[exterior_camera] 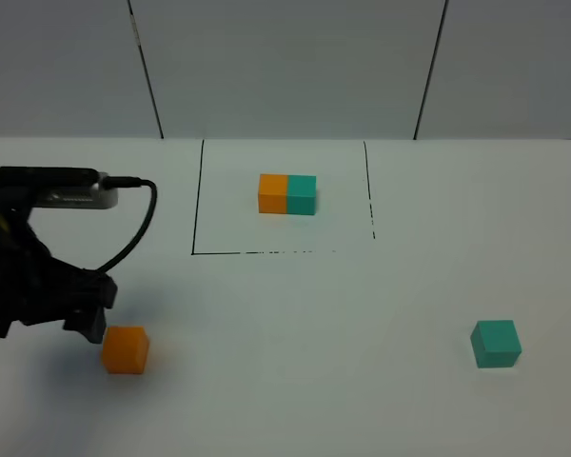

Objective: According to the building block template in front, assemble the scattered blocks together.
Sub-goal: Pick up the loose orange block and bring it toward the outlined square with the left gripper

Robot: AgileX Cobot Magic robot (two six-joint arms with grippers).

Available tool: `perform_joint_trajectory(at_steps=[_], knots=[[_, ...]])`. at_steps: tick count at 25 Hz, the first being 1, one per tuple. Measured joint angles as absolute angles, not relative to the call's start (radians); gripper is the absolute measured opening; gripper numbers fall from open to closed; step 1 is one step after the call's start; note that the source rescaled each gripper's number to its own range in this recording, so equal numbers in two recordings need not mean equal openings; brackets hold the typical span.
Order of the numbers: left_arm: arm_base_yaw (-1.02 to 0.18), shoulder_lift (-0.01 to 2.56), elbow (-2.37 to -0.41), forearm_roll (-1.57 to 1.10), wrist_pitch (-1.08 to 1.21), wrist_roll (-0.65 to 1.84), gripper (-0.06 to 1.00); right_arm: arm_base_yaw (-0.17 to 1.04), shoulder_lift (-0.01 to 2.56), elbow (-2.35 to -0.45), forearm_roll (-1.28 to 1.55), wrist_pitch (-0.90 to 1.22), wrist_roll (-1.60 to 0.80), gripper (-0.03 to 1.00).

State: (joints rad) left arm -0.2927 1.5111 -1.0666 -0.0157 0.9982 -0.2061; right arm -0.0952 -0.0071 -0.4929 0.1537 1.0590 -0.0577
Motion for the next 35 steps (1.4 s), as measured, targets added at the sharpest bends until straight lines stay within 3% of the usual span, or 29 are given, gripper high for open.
perform_joint_trajectory(at_steps=[16,25,35], knots=[[-0.302,1.801,-1.067,-0.031,0.781,-0.244,0.76,-0.095,-0.007,-0.493,0.154,1.059,-0.058,0.77],[-0.302,1.87,-0.994,-0.084,0.588,-0.235,0.74,-0.095,-0.007,-0.493,0.154,1.059,-0.058,0.77],[-0.303,1.92,-0.993,-0.097,0.521,-0.208,0.7,-0.095,-0.007,-0.493,0.154,1.059,-0.058,0.77]])
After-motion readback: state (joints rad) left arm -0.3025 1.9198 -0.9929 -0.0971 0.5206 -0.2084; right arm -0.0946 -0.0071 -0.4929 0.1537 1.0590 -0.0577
